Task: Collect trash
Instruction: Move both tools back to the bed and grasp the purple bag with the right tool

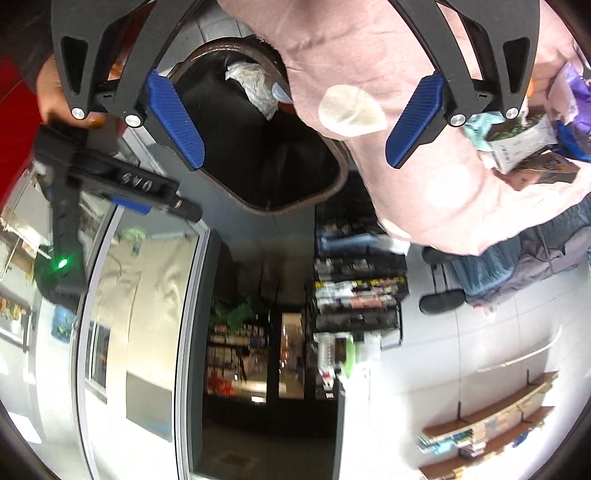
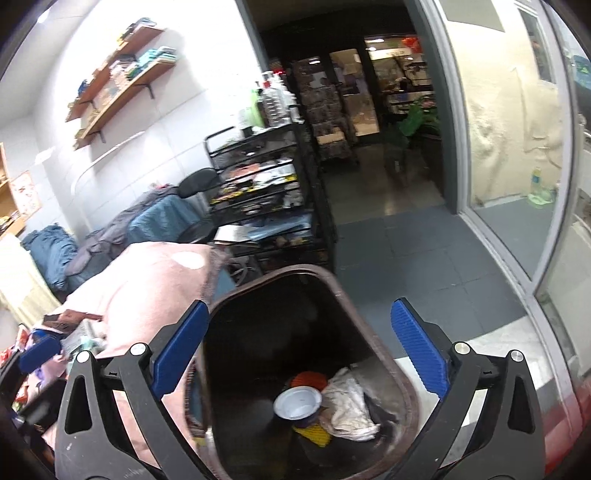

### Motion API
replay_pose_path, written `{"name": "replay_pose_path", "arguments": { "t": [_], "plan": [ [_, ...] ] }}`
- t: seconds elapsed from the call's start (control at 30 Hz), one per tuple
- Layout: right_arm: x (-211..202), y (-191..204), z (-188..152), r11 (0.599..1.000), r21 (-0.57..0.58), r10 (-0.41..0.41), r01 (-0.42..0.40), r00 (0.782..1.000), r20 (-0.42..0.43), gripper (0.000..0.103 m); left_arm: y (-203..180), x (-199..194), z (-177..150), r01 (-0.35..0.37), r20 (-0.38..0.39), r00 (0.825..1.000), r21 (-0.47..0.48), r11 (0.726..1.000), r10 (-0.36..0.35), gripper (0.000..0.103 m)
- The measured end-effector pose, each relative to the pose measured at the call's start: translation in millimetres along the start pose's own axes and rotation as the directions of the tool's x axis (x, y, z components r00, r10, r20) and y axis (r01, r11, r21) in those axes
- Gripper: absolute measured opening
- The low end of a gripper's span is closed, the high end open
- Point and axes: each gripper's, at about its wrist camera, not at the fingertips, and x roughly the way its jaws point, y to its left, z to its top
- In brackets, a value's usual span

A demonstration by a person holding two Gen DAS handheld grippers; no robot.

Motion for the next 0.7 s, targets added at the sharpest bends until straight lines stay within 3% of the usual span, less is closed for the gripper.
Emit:
{"name": "replay_pose_path", "arguments": {
  "t": [0.23, 0.47, 0.7],
  "plan": [
    [-1.9, 33.3, -9.9, 0.992, -0.068, 0.104, -0.104, 0.995, 0.003, 0.097, 21.0, -37.4, -8.1, -0.131, 0.094, 0.987, -0.011, 0.991, 0.132, 0.098],
    [-0.6, 82.2, -23.3, 0.967, -0.144, 0.203, -0.209, 0.978, -0.052, 0.097, 68.2, -54.2, -26.9, -0.207, 0.044, 0.976, -0.144, 0.968, 0.215, 0.098],
    [6.3, 139.7, -41.1, 0.92, -0.212, 0.307, -0.33, 0.942, -0.134, 0.097, 108.6, -84.1, -48.5, -0.345, 0.005, 0.936, -0.191, 0.919, 0.352, 0.098]
  ]
}}
